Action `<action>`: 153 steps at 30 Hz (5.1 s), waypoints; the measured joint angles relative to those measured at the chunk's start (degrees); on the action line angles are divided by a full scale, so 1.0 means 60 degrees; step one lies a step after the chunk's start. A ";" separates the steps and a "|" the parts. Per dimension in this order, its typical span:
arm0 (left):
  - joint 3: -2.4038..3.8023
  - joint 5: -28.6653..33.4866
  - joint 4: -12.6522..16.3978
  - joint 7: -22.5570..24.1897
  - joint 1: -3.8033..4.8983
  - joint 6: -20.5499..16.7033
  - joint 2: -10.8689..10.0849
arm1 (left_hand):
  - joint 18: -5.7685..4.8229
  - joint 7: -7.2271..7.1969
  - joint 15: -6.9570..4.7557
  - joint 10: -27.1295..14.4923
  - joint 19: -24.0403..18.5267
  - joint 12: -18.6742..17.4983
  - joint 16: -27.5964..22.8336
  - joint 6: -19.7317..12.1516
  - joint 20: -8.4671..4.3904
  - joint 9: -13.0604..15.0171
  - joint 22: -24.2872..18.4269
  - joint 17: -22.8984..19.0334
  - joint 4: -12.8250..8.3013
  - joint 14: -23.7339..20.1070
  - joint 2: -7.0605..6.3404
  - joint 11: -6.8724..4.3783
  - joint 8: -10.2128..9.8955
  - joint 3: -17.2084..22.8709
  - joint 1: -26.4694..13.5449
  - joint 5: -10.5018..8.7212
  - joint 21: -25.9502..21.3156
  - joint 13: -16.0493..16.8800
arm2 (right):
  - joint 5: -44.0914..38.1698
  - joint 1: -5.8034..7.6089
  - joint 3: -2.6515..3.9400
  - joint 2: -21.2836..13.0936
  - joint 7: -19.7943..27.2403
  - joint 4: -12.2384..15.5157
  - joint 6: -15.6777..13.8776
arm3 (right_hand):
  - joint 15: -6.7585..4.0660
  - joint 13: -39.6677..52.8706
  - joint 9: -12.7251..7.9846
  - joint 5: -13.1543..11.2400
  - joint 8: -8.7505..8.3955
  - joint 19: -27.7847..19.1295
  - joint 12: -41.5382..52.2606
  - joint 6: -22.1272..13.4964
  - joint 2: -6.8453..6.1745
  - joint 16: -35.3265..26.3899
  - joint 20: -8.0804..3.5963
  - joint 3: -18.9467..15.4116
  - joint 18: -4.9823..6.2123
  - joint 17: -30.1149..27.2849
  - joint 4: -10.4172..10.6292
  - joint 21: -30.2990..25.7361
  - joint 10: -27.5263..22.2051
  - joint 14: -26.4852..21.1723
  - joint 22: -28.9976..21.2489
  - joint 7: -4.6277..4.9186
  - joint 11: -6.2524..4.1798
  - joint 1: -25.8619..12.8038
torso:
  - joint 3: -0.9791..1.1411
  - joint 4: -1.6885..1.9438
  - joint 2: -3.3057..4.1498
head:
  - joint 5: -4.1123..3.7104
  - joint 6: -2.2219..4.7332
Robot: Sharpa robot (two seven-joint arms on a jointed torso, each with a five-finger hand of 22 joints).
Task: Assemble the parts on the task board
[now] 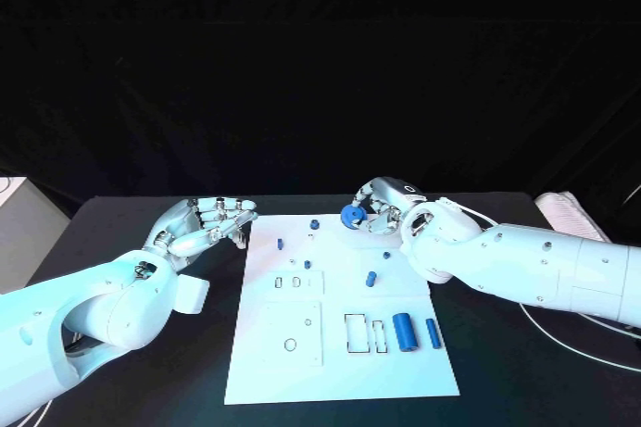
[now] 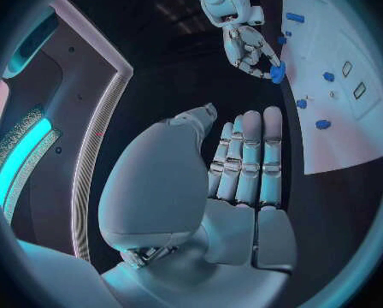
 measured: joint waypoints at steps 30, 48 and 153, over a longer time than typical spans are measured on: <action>0.0000 0.0000 -0.0050 -0.0025 0.0000 0.0039 0.0134 | 0.0000 0.0000 0.0000 0.0000 0.0002 0.0000 0.0000 0.0000 -0.0001 0.0002 0.0007 -0.0010 -0.0025 0.0000 0.0000 0.0000 0.0000 0.0025 0.0000 0.0000 0.0036 0.0007 | -0.1167 -0.0314 -0.0117 0.1711 -0.0102 -0.0714 0.0290 | 0.0001 -0.0002 0.0005 -0.0122 0.0003 0.0000 0.0000 0.0013 -0.0080 0.0000 0.0001 0.0089 0.0001 -0.0002 -0.0043 0.0000 -0.0001 0.0000 -0.0004 0.0011 0.0002 -0.0148 | 0.0007 0.0031 0.0017 | 0.0076 -0.0082; 0.0000 -0.0001 -0.0064 -0.0035 0.0000 0.0053 0.0142 | 0.0000 0.0000 0.0000 0.0000 0.0003 0.0000 0.0000 0.0000 -0.0002 0.0001 0.0006 -0.0009 -0.0025 0.0000 0.0000 0.0000 0.0000 0.0025 0.0000 0.0000 0.0036 0.0005 | -0.1390 -0.0391 -0.0142 0.2001 -0.0387 -0.1039 0.0598 | 0.0002 -0.0003 0.0016 -0.0196 0.0076 -0.0001 0.0000 0.0061 -0.0181 0.0000 0.0002 0.0086 0.0001 -0.0002 -0.0043 0.0000 -0.0001 0.0000 -0.0006 0.0003 0.0002 -0.0247 | 0.0013 0.0011 0.0016 | 0.0089 -0.0082; -0.0001 -0.0013 -0.0093 -0.0152 0.0000 0.0146 0.0077 | -0.0001 0.0000 0.0000 -0.0036 -0.0082 -0.0036 0.0037 0.0000 0.0015 0.0033 0.0068 -0.0041 -0.0051 0.0000 0.0000 0.0036 0.0000 0.0051 0.0000 0.0000 0.0117 0.0006 | -0.0934 -0.0398 -0.0138 0.1814 -0.0308 -0.1195 0.1081 | 0.0155 -0.0002 -0.0056 -0.0725 -0.0601 0.0033 -0.0001 -0.0056 -0.0150 -0.0001 0.0108 -0.1285 0.0002 -0.0004 0.0645 0.0000 0.0001 0.0014 0.0000 0.0040 0.0174 -0.1728 | 0.0019 0.0001 0.0017 | 0.0112 -0.0172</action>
